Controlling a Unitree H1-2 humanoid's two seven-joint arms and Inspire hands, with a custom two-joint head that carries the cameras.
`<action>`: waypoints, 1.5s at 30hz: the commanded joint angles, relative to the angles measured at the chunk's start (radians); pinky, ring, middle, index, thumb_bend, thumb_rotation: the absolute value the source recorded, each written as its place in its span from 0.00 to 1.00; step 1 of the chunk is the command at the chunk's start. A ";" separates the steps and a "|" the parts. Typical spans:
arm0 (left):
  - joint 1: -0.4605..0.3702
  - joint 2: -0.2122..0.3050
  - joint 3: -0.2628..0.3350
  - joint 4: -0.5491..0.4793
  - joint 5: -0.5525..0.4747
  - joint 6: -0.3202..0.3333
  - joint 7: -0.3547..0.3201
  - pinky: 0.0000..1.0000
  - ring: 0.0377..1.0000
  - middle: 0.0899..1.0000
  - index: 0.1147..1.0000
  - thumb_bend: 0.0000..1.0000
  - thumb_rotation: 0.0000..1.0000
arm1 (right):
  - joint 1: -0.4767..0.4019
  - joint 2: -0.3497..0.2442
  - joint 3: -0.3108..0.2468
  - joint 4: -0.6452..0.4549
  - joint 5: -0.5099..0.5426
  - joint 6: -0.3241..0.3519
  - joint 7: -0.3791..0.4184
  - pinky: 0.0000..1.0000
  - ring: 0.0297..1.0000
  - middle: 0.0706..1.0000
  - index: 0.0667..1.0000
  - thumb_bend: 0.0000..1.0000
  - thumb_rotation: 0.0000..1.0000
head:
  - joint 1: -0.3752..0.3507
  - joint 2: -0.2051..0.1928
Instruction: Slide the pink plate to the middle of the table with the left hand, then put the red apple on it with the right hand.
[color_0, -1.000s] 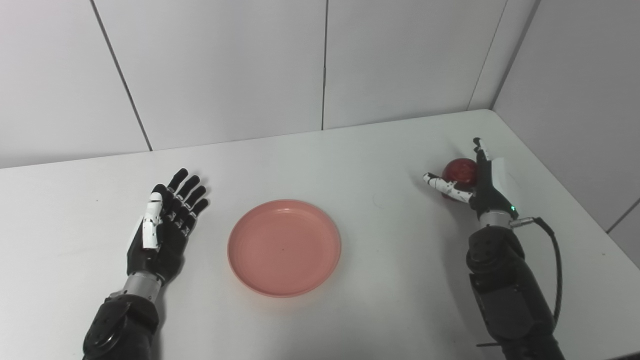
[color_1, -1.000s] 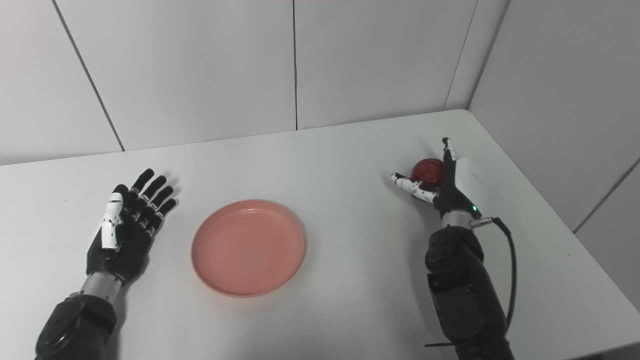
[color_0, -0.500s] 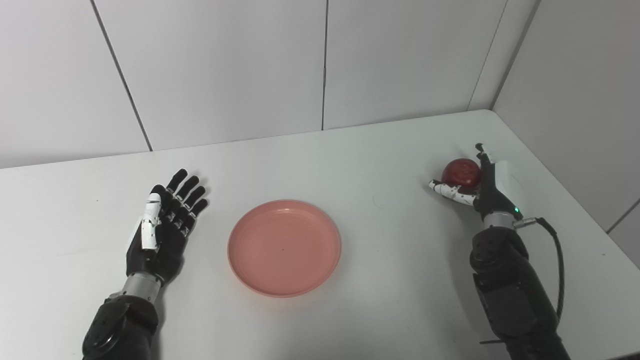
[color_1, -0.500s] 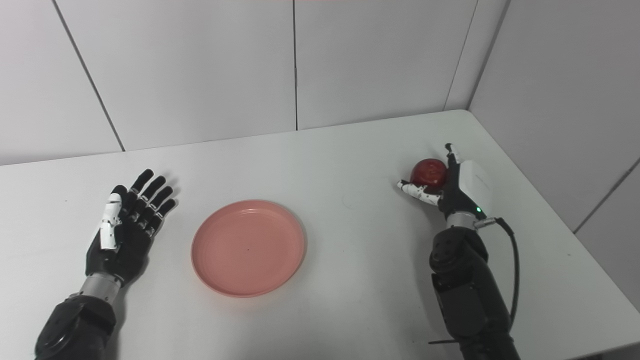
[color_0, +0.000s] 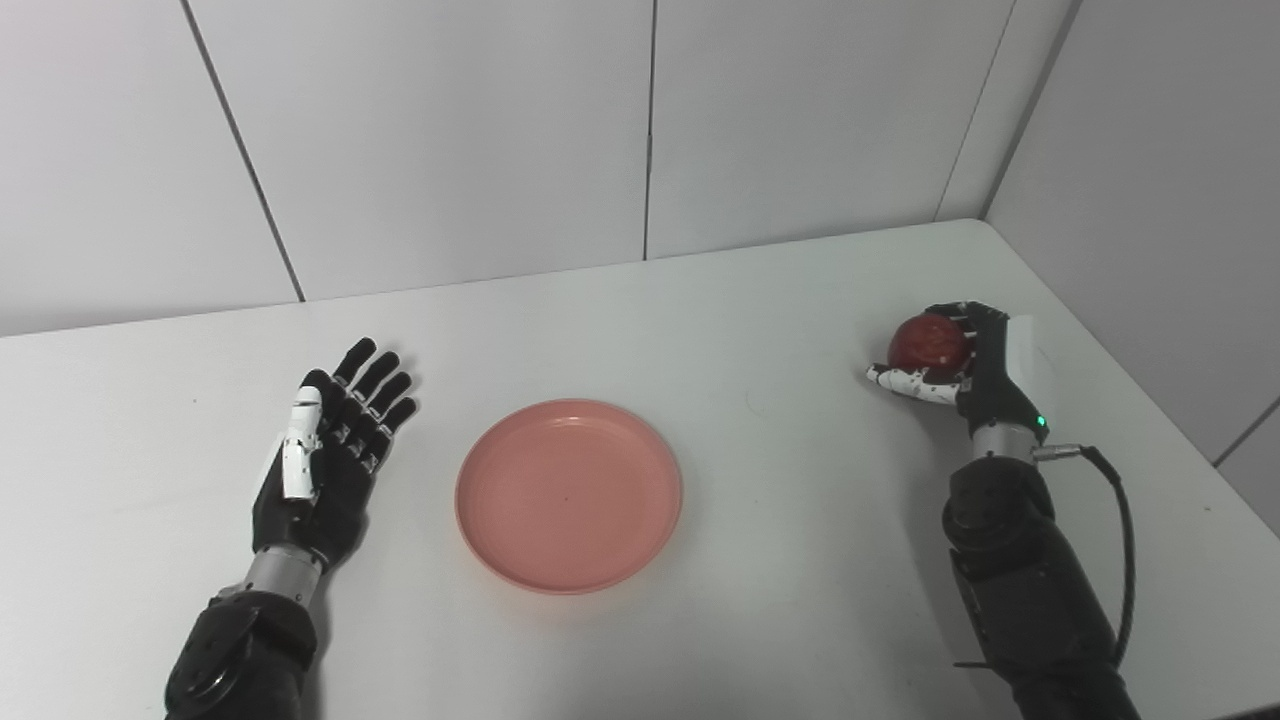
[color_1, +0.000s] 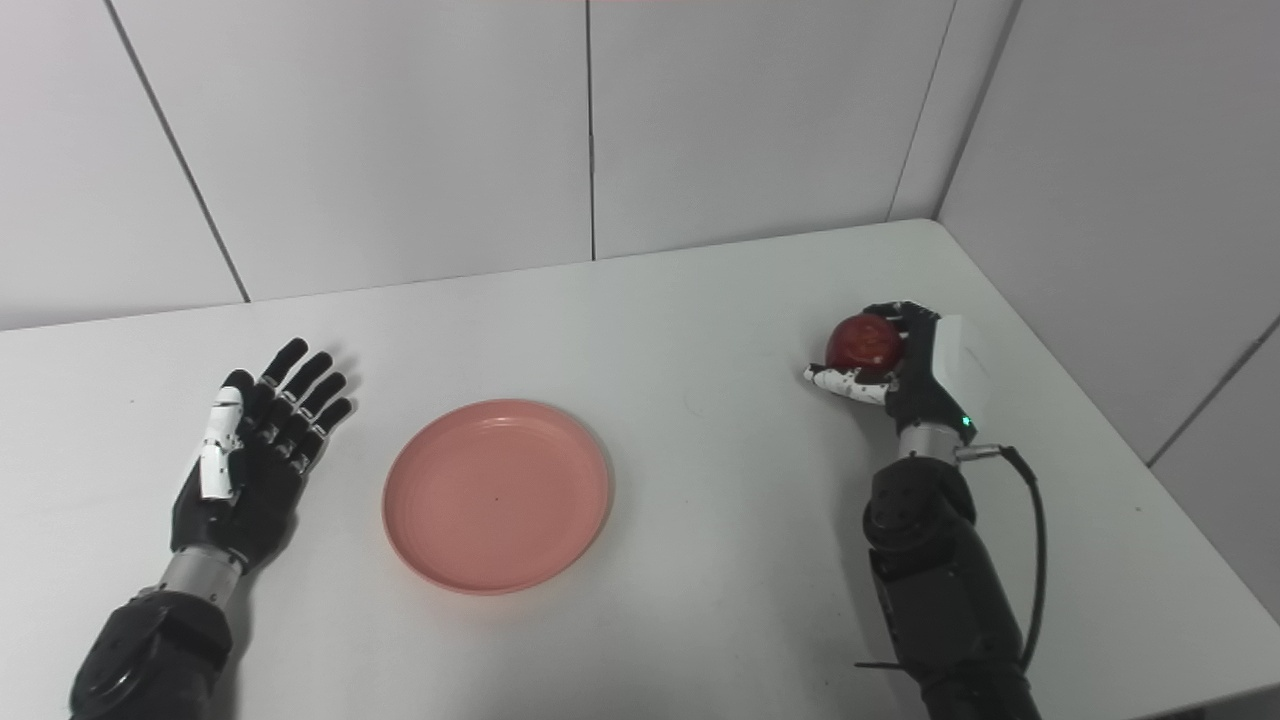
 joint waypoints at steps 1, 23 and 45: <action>0.054 0.006 -0.002 0.043 0.021 0.070 0.033 0.93 0.91 0.90 0.88 0.33 1.00 | -0.045 -0.018 -0.011 0.001 0.018 -0.076 -0.028 0.43 0.48 0.49 0.45 0.51 0.13 | 0.005 0.000; 0.062 -0.018 -0.010 0.028 0.036 0.061 0.060 0.91 0.90 0.89 0.87 0.33 1.00 | -0.040 0.004 0.010 -0.261 0.038 -0.014 0.041 0.44 0.47 0.48 0.45 0.51 0.13 | 0.057 -0.012; 0.079 -0.072 -0.028 0.000 0.067 0.054 0.096 0.91 0.90 0.89 0.86 0.35 1.00 | -0.107 0.104 0.253 -0.413 -0.102 -0.038 0.209 0.39 0.43 0.46 0.45 0.51 0.13 | 0.223 -0.014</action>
